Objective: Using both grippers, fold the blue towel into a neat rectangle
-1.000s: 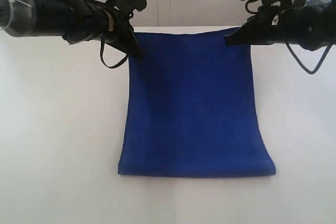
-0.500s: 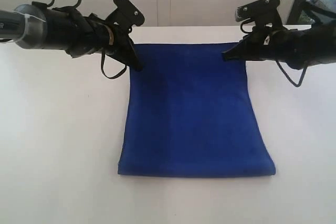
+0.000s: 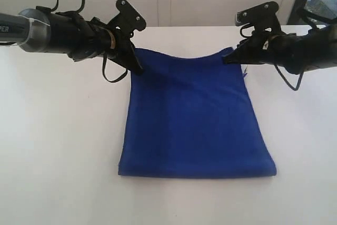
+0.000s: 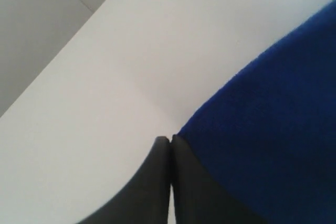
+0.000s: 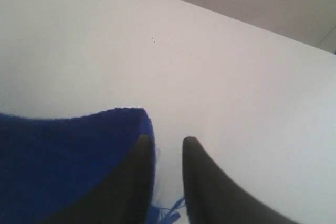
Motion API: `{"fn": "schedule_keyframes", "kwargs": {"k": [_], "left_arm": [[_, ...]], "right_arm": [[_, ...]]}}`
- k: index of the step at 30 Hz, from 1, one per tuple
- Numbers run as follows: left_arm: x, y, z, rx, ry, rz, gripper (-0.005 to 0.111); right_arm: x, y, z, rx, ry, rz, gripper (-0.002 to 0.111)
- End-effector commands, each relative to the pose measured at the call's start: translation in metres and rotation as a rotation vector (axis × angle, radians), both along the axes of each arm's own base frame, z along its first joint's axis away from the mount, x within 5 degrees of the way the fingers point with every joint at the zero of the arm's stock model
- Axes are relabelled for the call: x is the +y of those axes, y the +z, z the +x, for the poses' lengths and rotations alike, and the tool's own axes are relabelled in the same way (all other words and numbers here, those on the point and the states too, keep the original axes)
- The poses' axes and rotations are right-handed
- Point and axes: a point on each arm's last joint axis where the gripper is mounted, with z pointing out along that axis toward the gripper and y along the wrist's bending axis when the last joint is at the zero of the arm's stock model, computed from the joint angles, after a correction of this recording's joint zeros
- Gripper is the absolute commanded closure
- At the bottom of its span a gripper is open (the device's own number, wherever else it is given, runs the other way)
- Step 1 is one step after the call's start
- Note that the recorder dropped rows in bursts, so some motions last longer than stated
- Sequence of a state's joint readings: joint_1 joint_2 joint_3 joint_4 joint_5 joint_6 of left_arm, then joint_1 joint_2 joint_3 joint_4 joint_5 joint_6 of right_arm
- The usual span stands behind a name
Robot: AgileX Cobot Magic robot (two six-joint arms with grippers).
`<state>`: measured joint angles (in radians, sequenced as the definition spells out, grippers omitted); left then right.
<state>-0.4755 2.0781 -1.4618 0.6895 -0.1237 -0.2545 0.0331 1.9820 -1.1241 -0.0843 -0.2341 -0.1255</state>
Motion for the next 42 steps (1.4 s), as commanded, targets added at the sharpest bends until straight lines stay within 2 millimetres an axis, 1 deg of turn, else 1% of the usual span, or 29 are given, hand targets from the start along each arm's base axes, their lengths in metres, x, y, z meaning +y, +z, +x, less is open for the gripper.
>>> {"fn": "schedule_keyframes", "kwargs": {"k": [1, 3, 6, 11, 13, 15, 18, 20, 23, 26, 27, 28, 29, 31, 33, 35, 37, 42], "left_arm": [[0.001, 0.005, 0.001, -0.014, 0.001, -0.001, 0.081], [0.002, 0.005, 0.001, -0.009, 0.006, 0.005, 0.071], [0.002, 0.005, 0.001, -0.011, 0.001, 0.014, 0.064], [0.003, 0.004, 0.001, -0.009, 0.0, 0.026, 0.063], [0.004, 0.003, 0.001, 0.0, 0.007, 0.035, 0.063], [0.006, 0.001, 0.0, 0.025, 0.033, 0.039, 0.063], [0.011, 0.009, 0.001, 0.079, 0.14, 0.004, 0.064], [0.014, 0.018, 0.004, 0.12, 0.236, -0.016, 0.064], [0.017, 0.034, 0.009, 0.153, 0.331, -0.044, 0.064], [0.018, 0.041, 0.011, 0.186, 0.377, -0.09, 0.064], [0.018, 0.039, 0.009, 0.226, 0.398, -0.13, 0.064], [0.018, 0.037, 0.009, 0.244, 0.405, -0.134, 0.064], [0.017, 0.031, 0.007, 0.298, 0.417, -0.139, 0.064], [0.016, 0.026, 0.004, 0.342, 0.426, -0.145, 0.064], [0.016, 0.025, 0.003, 0.363, 0.431, -0.155, 0.064], [0.015, 0.025, 0.002, 0.383, 0.44, -0.18, 0.064], [0.014, 0.025, 0.002, 0.386, 0.441, -0.183, 0.064], [0.014, 0.025, 0.002, 0.383, 0.44, -0.185, 0.064]], "right_arm": [[-0.002, 0.005, 0.003, -0.049, 0.004, -0.009, 0.068], [-0.002, 0.005, 0.003, -0.049, 0.004, -0.009, 0.064], [-0.002, 0.005, 0.003, -0.047, 0.004, -0.009, 0.064], [-0.002, 0.003, 0.002, -0.028, -0.004, -0.001, 0.064], [-0.003, 0.0, 0.0, 0.011, -0.03, 0.029, 0.064], [-0.004, -0.002, -0.002, 0.074, -0.078, 0.082, 0.068], [-0.007, 0.002, 0.0, 0.184, -0.115, 0.104, 0.073], [-0.009, 0.012, 0.006, 0.243, -0.126, 0.099, 0.073], [-0.013, 0.026, 0.019, 0.261, -0.139, 0.099, 0.073], [-0.013, 0.028, 0.031, 0.247, -0.139, 0.101, 0.073], [-0.013, 0.023, 0.039, 0.244, -0.141, 0.108, 0.073], [-0.013, 0.018, 0.043, 0.25, -0.145, 0.115, 0.073], [-0.013, 0.009, 0.051, 0.256, -0.145, 0.115, 0.073], [-0.013, 0.0, 0.057, 0.264, -0.146, 0.114, 0.073], [-0.013, -0.011, 0.064, 0.277, -0.15, 0.121, 0.073], [-0.012, -0.028, 0.073, 0.289, -0.153, 0.124, 0.073], [-0.012, -0.039, 0.078, 0.301, -0.162, 0.141, 0.073], [-0.011, -0.045, 0.08, 0.316, -0.173, 0.164, 0.073]]}}
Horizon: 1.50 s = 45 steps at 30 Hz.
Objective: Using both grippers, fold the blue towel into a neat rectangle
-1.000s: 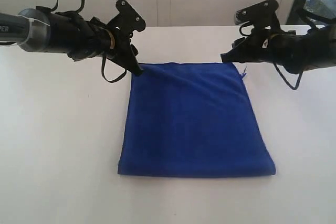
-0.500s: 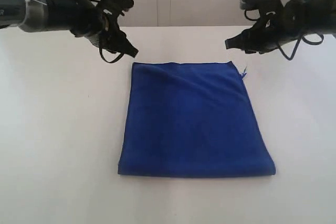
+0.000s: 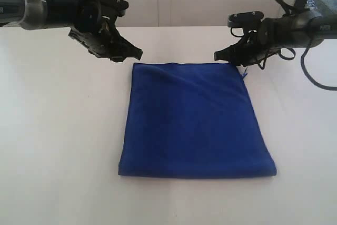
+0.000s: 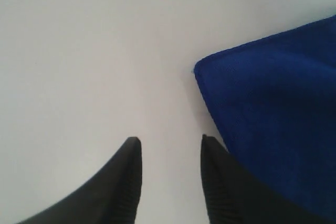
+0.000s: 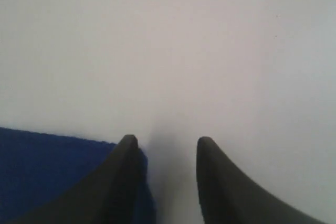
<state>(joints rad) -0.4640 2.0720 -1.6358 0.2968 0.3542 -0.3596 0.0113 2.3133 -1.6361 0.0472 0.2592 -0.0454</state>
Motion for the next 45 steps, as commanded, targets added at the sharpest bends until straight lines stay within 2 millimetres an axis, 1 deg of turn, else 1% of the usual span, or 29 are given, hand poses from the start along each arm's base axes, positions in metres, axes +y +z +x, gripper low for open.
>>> {"fn": "schedule_keyframes", "kwargs": {"k": [1, 4, 6, 8, 11, 13, 14, 19, 29, 34, 37, 40, 41, 45], "left_arm": [[0.001, 0.001, 0.0, 0.008, 0.008, -0.005, 0.064], [0.001, 0.001, 0.0, 0.007, 0.008, -0.006, 0.064], [0.001, 0.001, 0.0, 0.006, 0.008, -0.007, 0.064], [0.001, 0.001, 0.0, 0.006, 0.008, -0.007, 0.064], [0.001, 0.001, 0.0, 0.006, 0.008, -0.007, 0.064], [0.001, 0.001, 0.0, 0.006, 0.008, -0.007, 0.064], [0.001, 0.001, 0.0, 0.006, 0.008, -0.007, 0.064], [0.001, 0.001, 0.0, 0.006, 0.008, -0.007, 0.064], [0.001, 0.001, 0.0, 0.006, 0.008, -0.007, 0.064], [0.001, 0.001, 0.0, 0.006, 0.008, -0.007, 0.064], [0.001, 0.001, 0.0, 0.006, 0.008, -0.007, 0.064], [0.001, 0.001, 0.0, 0.006, 0.008, -0.007, 0.064], [0.001, 0.001, 0.0, 0.006, 0.008, -0.007, 0.064], [0.001, 0.001, 0.0, 0.006, 0.008, -0.007, 0.064]], "right_arm": [[-0.002, 0.001, 0.001, 0.002, -0.015, 0.013, 0.073], [-0.002, 0.001, 0.001, 0.006, -0.015, 0.013, 0.075], [-0.001, 0.0, 0.0, 0.012, -0.012, 0.013, 0.082], [0.0, -0.001, 0.0, 0.017, -0.004, 0.009, 0.093], [0.0, 0.0, 0.0, 0.015, -0.004, 0.009, 0.099], [0.0, 0.0, 0.0, 0.015, -0.002, 0.005, 0.107], [0.0, 0.0, 0.0, 0.015, -0.002, 0.005, 0.108], [0.0, 0.0, 0.0, 0.011, -0.001, 0.004, 0.108], [-0.001, 0.016, 0.0, -0.017, -0.002, 0.003, 0.108], [-0.003, 0.018, -0.001, -0.014, -0.013, 0.012, 0.108], [-0.002, 0.016, -0.002, 0.008, -0.027, 0.037, 0.1], [-0.001, 0.016, -0.003, 0.016, -0.045, 0.071, 0.086], [-0.001, 0.016, -0.002, 0.012, -0.049, 0.077, 0.083], [0.0, 0.016, -0.002, 0.007, -0.058, 0.09, 0.082]]}}
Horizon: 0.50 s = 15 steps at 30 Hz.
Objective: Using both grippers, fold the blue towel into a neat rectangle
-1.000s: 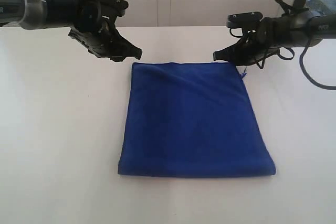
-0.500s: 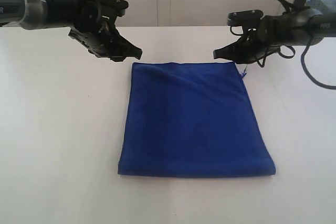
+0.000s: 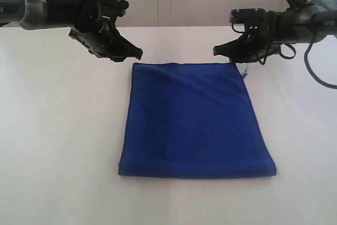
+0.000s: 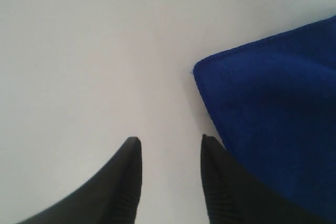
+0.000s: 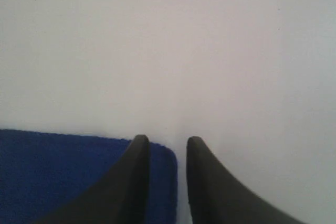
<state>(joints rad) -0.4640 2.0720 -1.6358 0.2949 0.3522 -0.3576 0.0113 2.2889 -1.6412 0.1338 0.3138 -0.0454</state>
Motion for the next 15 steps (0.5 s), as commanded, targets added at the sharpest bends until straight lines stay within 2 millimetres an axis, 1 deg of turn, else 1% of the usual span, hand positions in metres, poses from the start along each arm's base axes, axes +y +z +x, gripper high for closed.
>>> {"fn": "schedule_keyframes", "kwargs": {"k": [1, 4, 9, 12, 15], "left_arm": [[0.001, 0.001, 0.0, 0.007, 0.009, -0.005, 0.064], [0.001, 0.001, 0.0, 0.007, 0.009, -0.005, 0.064], [0.001, 0.001, 0.0, 0.007, 0.009, -0.005, 0.064], [0.001, 0.001, 0.0, 0.007, 0.009, -0.005, 0.064], [0.001, 0.001, 0.0, 0.007, 0.009, -0.005, 0.064]], "right_arm": [[-0.003, 0.003, 0.001, -0.015, -0.017, 0.016, 0.082], [-0.003, -0.007, 0.002, -0.001, -0.019, 0.017, 0.082], [-0.003, -0.015, 0.002, 0.011, -0.021, 0.018, 0.084], [-0.003, -0.018, 0.002, 0.015, -0.021, 0.017, 0.093], [-0.003, -0.017, 0.002, 0.005, -0.022, 0.017, 0.108]]}}
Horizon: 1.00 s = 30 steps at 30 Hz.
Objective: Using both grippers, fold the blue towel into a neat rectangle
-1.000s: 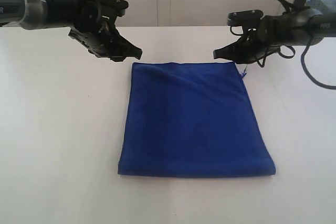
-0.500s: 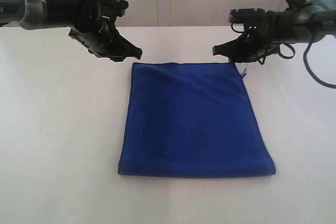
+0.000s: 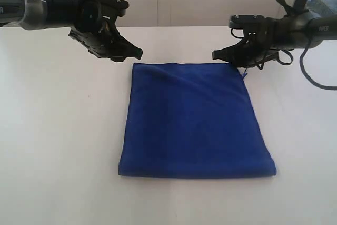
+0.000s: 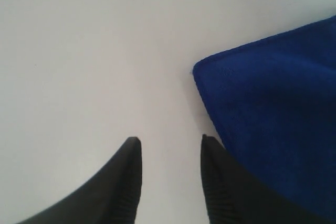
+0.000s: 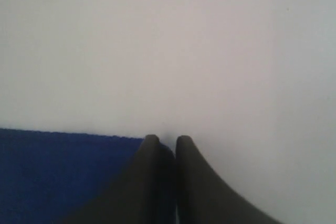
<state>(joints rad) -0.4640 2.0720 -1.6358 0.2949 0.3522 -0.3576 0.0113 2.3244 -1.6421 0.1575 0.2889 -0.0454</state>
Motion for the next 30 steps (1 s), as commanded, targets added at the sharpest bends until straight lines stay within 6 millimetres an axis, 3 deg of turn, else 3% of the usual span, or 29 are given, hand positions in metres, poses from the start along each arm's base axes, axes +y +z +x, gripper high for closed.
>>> {"fn": "schedule_keyframes", "kwargs": {"k": [1, 10, 20, 22, 25, 30], "left_arm": [[0.001, 0.001, 0.0, 0.007, 0.009, -0.005, 0.064], [0.001, 0.001, 0.0, 0.007, 0.009, -0.005, 0.064], [0.001, 0.001, 0.0, 0.007, 0.009, -0.005, 0.064], [0.001, 0.001, 0.0, 0.007, 0.009, -0.005, 0.064], [0.001, 0.0, 0.0, 0.01, 0.01, -0.003, 0.064], [0.005, 0.001, -0.004, 0.05, 0.002, 0.04, 0.064]], "right_arm": [[-0.003, 0.001, 0.001, -0.014, -0.005, -0.003, 0.108], [-0.012, 0.017, 0.0, -0.033, -0.005, -0.025, 0.108], [-0.015, 0.016, 0.001, -0.033, 0.01, -0.053, 0.108], [-0.015, 0.016, 0.001, -0.033, 0.011, -0.054, 0.1], [-0.014, 0.02, -0.003, 0.003, 0.014, -0.049, 0.076], [-0.012, 0.049, -0.018, 0.098, 0.027, -0.034, 0.075]]}}
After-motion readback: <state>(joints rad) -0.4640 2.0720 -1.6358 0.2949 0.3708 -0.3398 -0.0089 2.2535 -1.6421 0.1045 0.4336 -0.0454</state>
